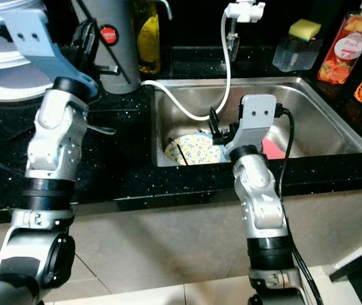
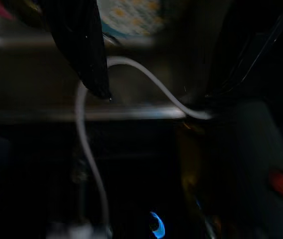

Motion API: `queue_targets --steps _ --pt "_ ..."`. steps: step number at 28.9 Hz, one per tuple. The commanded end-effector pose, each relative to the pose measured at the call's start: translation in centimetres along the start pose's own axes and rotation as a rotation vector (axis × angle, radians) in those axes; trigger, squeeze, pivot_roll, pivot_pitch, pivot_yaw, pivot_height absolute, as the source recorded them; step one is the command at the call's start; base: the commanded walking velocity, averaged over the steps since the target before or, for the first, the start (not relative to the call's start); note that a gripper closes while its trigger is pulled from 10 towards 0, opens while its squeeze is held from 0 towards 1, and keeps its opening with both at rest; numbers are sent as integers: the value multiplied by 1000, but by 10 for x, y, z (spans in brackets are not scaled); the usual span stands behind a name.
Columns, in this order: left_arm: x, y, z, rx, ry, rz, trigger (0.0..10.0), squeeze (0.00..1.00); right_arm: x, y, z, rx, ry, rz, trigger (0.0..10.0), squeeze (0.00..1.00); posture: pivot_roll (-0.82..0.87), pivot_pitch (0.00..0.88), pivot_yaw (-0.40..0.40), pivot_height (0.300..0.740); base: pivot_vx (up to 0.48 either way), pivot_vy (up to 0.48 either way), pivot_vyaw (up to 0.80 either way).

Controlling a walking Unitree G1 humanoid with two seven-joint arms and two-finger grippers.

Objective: Kitchen organization

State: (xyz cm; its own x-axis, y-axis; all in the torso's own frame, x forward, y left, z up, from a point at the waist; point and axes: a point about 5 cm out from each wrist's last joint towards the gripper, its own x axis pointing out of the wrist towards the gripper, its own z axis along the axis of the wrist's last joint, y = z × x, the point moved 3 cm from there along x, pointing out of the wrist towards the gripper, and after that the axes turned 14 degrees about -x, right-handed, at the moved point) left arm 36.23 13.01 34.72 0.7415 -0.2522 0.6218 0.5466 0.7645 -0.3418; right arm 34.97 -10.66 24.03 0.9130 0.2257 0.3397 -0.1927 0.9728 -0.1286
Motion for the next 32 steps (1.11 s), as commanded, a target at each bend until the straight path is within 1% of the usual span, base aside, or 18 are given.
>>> queue_targets --steps 1,2,4,5,7,11,14,16,18,19,21,26,27,28,29,30,31,32 --pt "2 -10 -3 -94 15 -43 10000 0 4 15 19 7 -87 67 10000 0 66 0 -7 740 0 0 0" --pt "3 -12 -6 -140 26 -45 10000 0 6 24 21 -13 -102 94 10000 0 66 0 -5 740 0 0 0" --pt "3 -12 -6 -140 26 -45 10000 0 6 24 21 -13 -102 94 10000 0 66 0 -5 740 0 0 0" --pt "4 -14 -8 -171 34 -45 10000 0 7 30 23 -28 -111 112 10000 0 66 0 -5 740 0 0 0" --pt "2 -17 -32 -260 128 -31 10000 0 11 48 26 -58 -133 161 10000 0 70 0 -6 740 0 0 0" --pt "-3 -20 -52 -264 217 -31 10000 0 13 59 32 -119 -166 204 10000 0 69 0 -9 740 0 0 0" --pt "-8 -20 -58 -246 281 -44 10000 0 13 59 34 -282 -188 200 10000 0 74 0 -10 740 0 0 0" --pt "-13 -25 -65 -283 335 -73 10000 0 13 59 33 -352 -197 200 10000 0 72 0 -8 740 0 0 0" --pt "-15 -28 -67 -296 352 -84 10000 0 13 59 33 -367 -201 202 10000 0 72 0 -8 740 0 0 0" --pt "-19 -34 -73 -333 386 -102 10000 0 14 59 31 -404 -200 193 10000 0 71 0 -8 740 0 0 0" --pt "-20 -41 -75 -376 398 -127 10000 0 15 59 30 -410 -199 191 10000 0 70 0 -7 740 0 0 0" --pt "-23 -53 -69 -445 391 -197 10000 0 16 57 25 -433 -177 173 9961 0 71 0 -7 740 0 0 0" --pt "-24 -54 -68 -444 393 -212 10000 0 16 55 24 -437 -168 166 9059 0 71 0 -7 740 0 0 0" --pt "-25 -54 -68 -436 396 -215 10000 0 16 54 22 -438 -162 159 5490 0 72 0 -8 740 0 0 0" --pt "-25 -54 -68 -436 396 -215 10000 0 16 54 22 -438 -162 159 5490 0 72 0 -8 740 0 0 0" --pt "-25 -53 -68 -430 398 -211 10000 0 17 52 22 -439 -159 150 1686 0 72 0 -8 740 0 0 0" --pt "-25 -52 -69 -428 400 -204 10000 0 17 51 21 -437 -158 142 0 0 74 0 -8 740 0 0 0" --pt "-25 -52 -69 -428 400 -204 10000 0 17 51 21 -437 -158 142 0 0 74 0 -8 740 0 0 0"
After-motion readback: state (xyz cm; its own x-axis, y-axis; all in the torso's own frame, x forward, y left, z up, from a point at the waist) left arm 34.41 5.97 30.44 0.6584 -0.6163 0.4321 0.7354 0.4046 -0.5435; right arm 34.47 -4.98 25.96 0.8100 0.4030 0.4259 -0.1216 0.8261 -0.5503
